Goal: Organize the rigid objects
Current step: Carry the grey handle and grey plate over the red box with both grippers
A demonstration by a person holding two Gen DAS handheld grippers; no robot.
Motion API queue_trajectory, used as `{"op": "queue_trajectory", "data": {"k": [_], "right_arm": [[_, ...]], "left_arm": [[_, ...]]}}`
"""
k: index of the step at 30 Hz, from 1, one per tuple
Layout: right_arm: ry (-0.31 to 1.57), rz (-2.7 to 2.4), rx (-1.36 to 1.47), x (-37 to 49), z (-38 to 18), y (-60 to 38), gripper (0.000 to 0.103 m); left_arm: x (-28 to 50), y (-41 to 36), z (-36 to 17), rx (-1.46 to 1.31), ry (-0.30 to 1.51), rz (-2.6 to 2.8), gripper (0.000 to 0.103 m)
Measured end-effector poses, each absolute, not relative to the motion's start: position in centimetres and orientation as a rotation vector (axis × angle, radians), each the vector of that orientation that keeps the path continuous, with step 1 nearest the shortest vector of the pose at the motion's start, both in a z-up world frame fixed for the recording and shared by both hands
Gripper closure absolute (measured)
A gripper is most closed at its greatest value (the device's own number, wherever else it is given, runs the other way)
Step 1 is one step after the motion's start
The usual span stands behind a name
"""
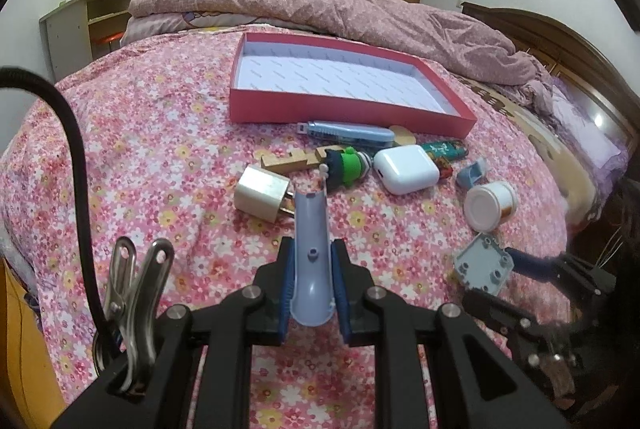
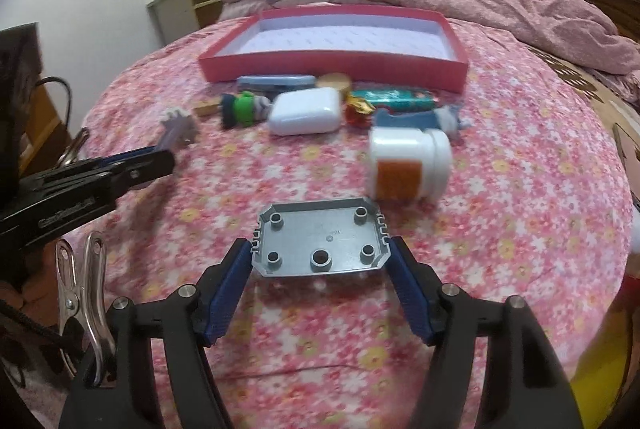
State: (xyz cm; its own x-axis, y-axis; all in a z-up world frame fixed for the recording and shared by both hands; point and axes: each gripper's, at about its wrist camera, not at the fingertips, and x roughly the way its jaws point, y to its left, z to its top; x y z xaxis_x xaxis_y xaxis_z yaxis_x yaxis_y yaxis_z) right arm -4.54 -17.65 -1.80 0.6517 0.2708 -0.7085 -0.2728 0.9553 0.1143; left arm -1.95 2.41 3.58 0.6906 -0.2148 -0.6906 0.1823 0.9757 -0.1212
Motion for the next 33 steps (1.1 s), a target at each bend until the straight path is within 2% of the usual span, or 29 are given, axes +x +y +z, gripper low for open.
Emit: {"op": "queue_trajectory", "data": {"k": [33], "right_arm": [[0.730,0.486,0.009,-6.3,2.0,-16.5,0.033]], "left_arm": [[-1.3,0.8,6.7,0.006,0.750,-0.266,0.085]]}}
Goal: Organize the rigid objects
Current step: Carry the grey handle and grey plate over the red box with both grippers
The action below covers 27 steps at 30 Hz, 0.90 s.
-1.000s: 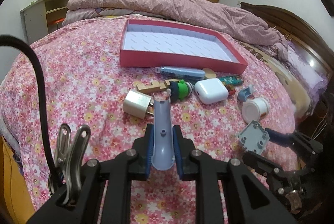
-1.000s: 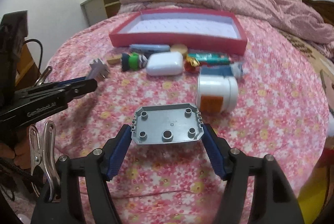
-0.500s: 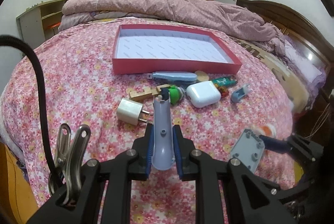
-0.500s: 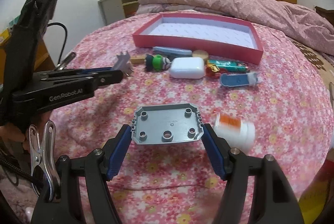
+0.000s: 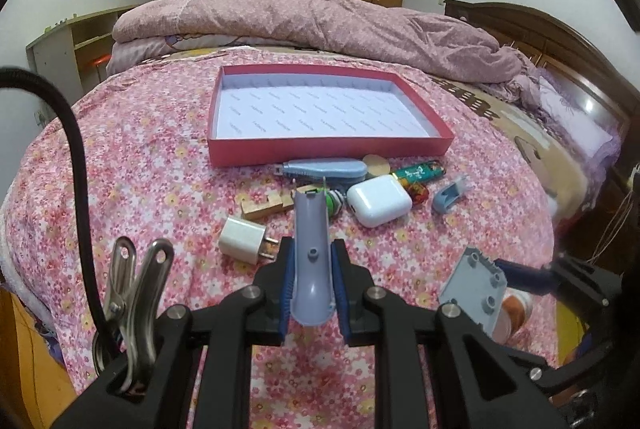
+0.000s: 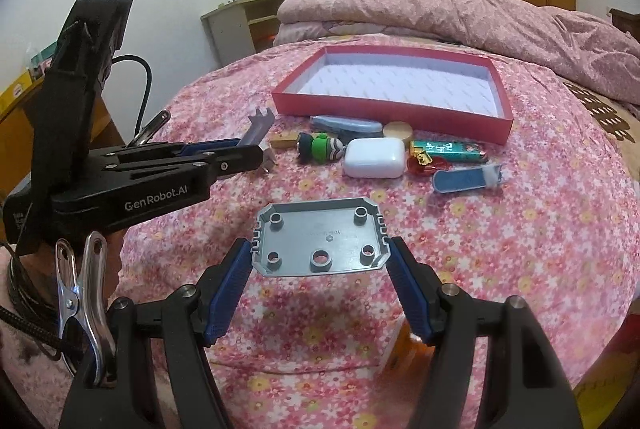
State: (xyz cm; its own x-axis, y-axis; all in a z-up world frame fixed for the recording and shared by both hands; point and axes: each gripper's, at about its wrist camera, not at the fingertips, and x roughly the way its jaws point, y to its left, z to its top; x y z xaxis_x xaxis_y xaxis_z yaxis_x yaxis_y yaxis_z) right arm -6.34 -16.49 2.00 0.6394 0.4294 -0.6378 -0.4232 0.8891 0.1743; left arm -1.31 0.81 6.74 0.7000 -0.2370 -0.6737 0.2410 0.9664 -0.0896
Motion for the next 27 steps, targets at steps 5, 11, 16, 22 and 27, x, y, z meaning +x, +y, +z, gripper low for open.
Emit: {"op": "queue_trajectory", "data": {"k": [5,11,16,22,27], "right_arm": [[0.744,0.485,0.019,-5.4,2.2,-17.0,0.033],[0.754,0.469,0.039,-3.8,2.8,-17.9,0.033],[0.747,0.440,0.055,-2.5,3.3,-18.6,0.033],[0.744,0.415,0.068,-0.6,4.3,-19.4,0.033],[0.734,0.409,0.066,1.2,5.1,-19.5,0.033]], "left_arm": [[-0.1,0.6,7.4,-0.001,0.764,-0.275,0.084],[1.6,0.7,8.5,-0.032,0.770,-0.283,0.084],[3.0,0.5,9.2,-0.025,0.761,-0.281,0.084],[4.7,0.0,9.5,-0.028,0.763,-0.291,0.084],[6.1,-0.3,9.4,-0.025,0.768,-0.288,0.084]]}}
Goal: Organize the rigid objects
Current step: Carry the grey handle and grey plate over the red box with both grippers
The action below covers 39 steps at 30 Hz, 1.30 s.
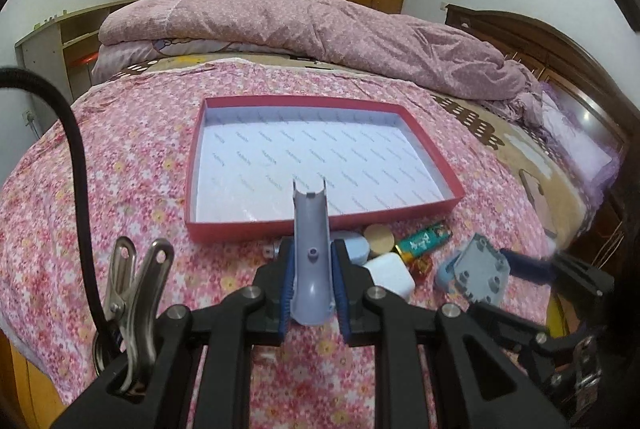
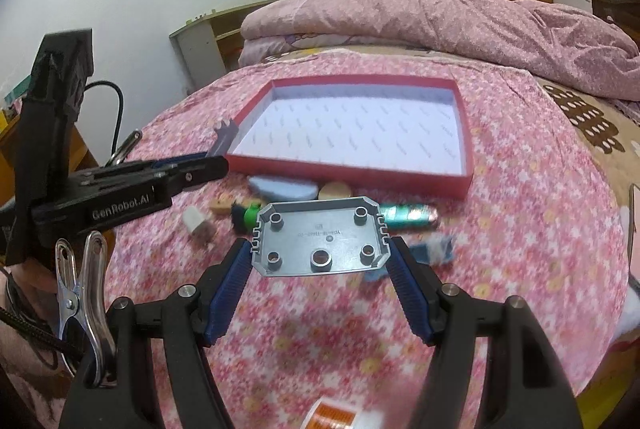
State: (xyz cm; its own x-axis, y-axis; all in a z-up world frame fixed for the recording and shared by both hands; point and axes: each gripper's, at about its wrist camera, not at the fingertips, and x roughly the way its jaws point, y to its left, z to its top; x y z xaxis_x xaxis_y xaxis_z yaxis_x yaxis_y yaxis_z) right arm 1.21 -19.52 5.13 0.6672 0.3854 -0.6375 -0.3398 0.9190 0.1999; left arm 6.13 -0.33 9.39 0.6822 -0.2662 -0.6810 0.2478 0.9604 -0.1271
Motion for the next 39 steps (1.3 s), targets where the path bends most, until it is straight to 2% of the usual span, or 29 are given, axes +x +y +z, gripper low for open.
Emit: {"op": "queue_trajectory", "data": {"k": [23,39], "right_arm": [[0.727,0.321,0.151,11.0,4.6,-22.2,0.033],[0.758,0.273,0.142,13.6,2.4,-21.6,0.033]], "left_arm": [[15.2,-2.7,7.4,0.055,0.817,-0.226,0.084],[18.1,-2.8,5.3,0.044,0.859,-0.201,0.084]]}}
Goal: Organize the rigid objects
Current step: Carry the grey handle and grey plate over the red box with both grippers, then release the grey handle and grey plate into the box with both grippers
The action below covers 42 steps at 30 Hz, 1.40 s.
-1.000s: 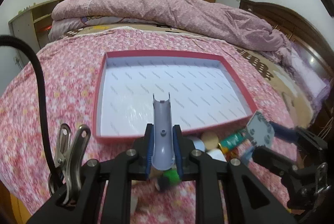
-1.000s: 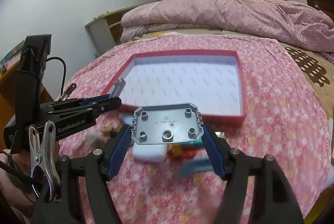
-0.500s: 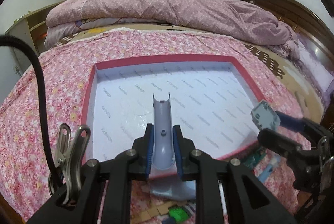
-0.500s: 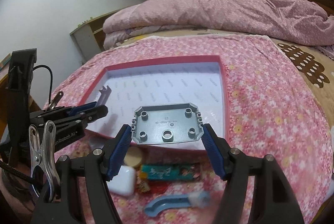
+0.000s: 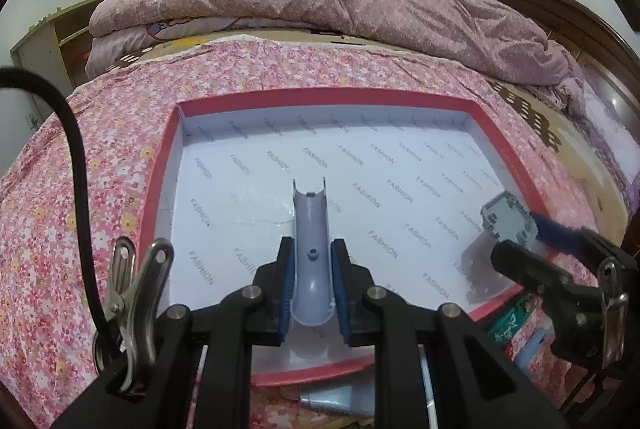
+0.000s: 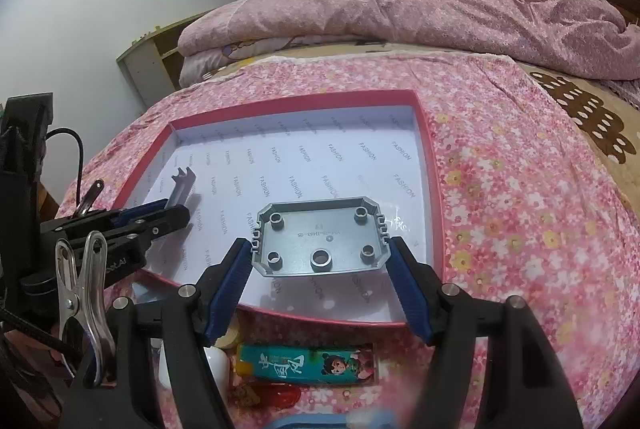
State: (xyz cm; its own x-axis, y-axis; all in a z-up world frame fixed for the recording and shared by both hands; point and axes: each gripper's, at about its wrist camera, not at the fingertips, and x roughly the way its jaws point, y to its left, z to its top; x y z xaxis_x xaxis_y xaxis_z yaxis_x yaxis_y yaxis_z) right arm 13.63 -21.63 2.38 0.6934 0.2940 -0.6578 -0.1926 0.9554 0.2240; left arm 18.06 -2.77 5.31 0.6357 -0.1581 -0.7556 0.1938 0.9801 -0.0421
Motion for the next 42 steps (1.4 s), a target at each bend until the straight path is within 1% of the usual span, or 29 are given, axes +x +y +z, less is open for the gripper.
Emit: {"op": "queue_trajectory", "data": {"k": [15,17,19,25,27,34,42], "right_arm": [[0.734,0.266,0.131,13.5,2.2,-21.0,0.033],[0.735,0.268,0.131,13.6,2.2,-21.0,0.033],[0.737,0.267,0.121,13.6,2.2,-20.9,0.033],[0.733,0.269,0.127,13.2,2.3,-21.0,0.033],[0.733,0.275,0.157,13.1,2.4,-21.4,0.033],[0.733,0.277,0.222,12.9,2.7,-22.5,0.033],[0.713,0.270,0.215,12.1,3.6,-22.8,0.033]], "left_arm": [[18.3,-3.5,4.9,0.061,0.843,-0.183,0.083],[18.3,-3.5,4.9,0.061,0.844,-0.193,0.078],[18.2,-3.7,4.9,0.068,0.847,-0.203,0.068],[17.9,-3.9,5.0,0.072,0.860,-0.201,0.054],[17.8,-3.8,5.1,0.070,0.859,-0.202,0.052],[17.5,-3.5,5.6,0.063,0.854,-0.195,0.052],[16.6,-3.1,6.2,0.057,0.849,-0.192,0.052]]}}
